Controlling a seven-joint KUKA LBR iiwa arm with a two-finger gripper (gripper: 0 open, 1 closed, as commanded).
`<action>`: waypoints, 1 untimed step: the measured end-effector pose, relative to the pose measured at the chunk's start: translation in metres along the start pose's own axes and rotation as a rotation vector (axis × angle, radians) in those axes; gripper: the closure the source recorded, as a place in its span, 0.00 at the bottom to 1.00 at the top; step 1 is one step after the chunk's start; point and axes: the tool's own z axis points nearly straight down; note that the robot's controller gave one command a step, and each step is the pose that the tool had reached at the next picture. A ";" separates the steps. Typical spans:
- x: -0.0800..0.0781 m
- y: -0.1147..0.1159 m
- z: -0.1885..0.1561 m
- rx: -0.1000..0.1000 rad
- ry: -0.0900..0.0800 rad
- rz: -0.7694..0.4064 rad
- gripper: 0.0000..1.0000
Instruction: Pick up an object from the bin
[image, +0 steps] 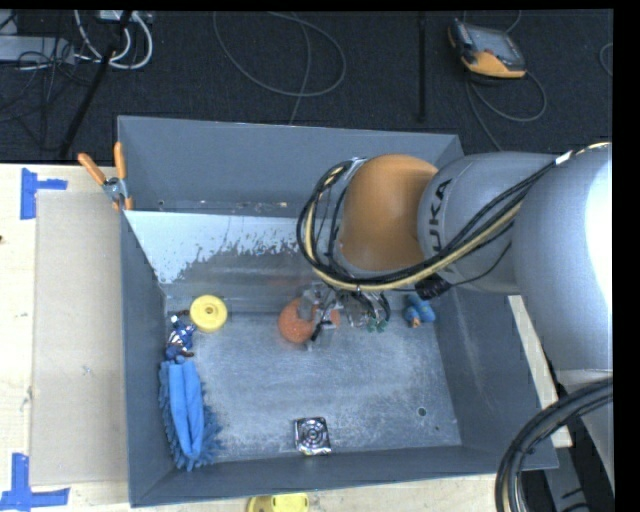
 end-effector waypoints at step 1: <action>0.000 0.000 0.000 0.000 0.000 0.000 1.00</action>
Offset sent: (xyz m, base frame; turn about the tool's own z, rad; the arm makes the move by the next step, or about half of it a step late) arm 0.0000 0.0000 0.0000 0.0000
